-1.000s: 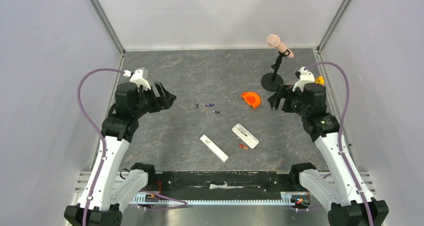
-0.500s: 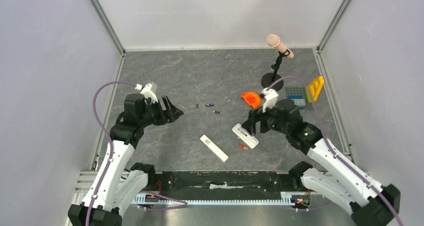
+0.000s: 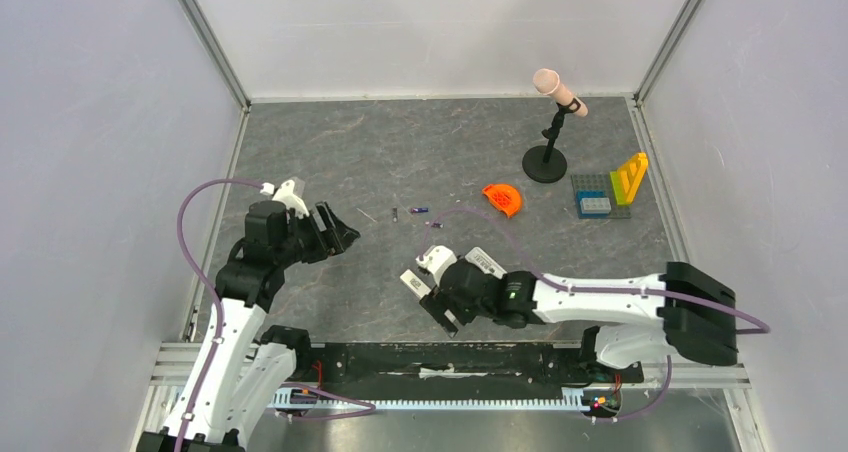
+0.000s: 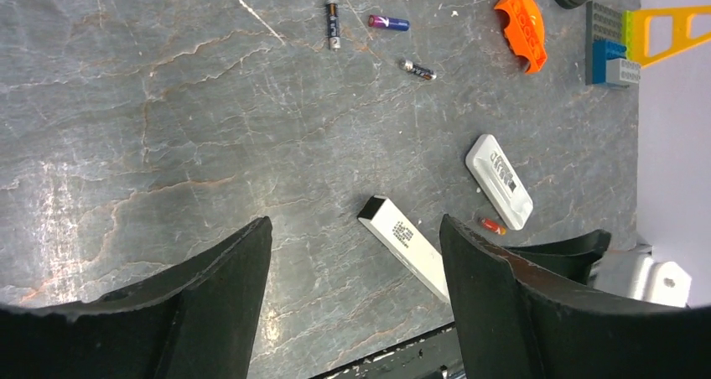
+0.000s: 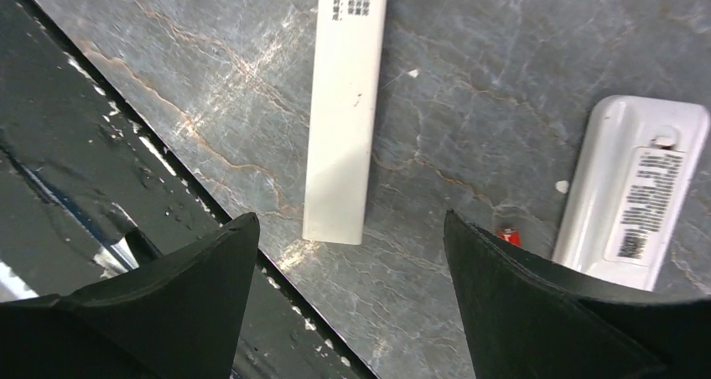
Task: Load the batteries into the remote control
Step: Pick up the remote control from the center of the board.
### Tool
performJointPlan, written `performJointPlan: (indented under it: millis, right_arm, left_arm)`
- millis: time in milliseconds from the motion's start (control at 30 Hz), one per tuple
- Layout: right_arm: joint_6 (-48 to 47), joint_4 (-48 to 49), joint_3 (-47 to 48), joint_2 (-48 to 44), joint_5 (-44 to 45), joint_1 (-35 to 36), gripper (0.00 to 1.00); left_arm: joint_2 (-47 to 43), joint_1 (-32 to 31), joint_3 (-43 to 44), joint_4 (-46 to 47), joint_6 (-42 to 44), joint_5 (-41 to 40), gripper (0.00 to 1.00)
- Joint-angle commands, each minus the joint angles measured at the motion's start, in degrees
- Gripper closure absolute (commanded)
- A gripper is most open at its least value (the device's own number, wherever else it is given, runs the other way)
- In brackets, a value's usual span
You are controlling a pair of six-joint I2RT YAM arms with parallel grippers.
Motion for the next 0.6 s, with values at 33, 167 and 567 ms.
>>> performJointPlan:
  millis: [33, 167, 567]
  right_arm:
    - [3.9, 2.8, 3.4, 5.0, 5.3, 2.9, 0.17]
    - [5.5, 3.9, 2.9, 7.8, 4.6, 3.1, 0.19]
    - [6.7, 5.8, 2.7, 12.3, 6.3, 3.1, 0.42]
  left_arm:
    - [-1.0, 0.2, 1.1, -1.2, -2.3, -1.9, 0.21]
    - [-1.1, 0.2, 1.2, -1.2, -2.4, -2.2, 0.22]
    - [-1.1, 0.2, 1.0, -1.2, -2.2, -2.6, 0.23]
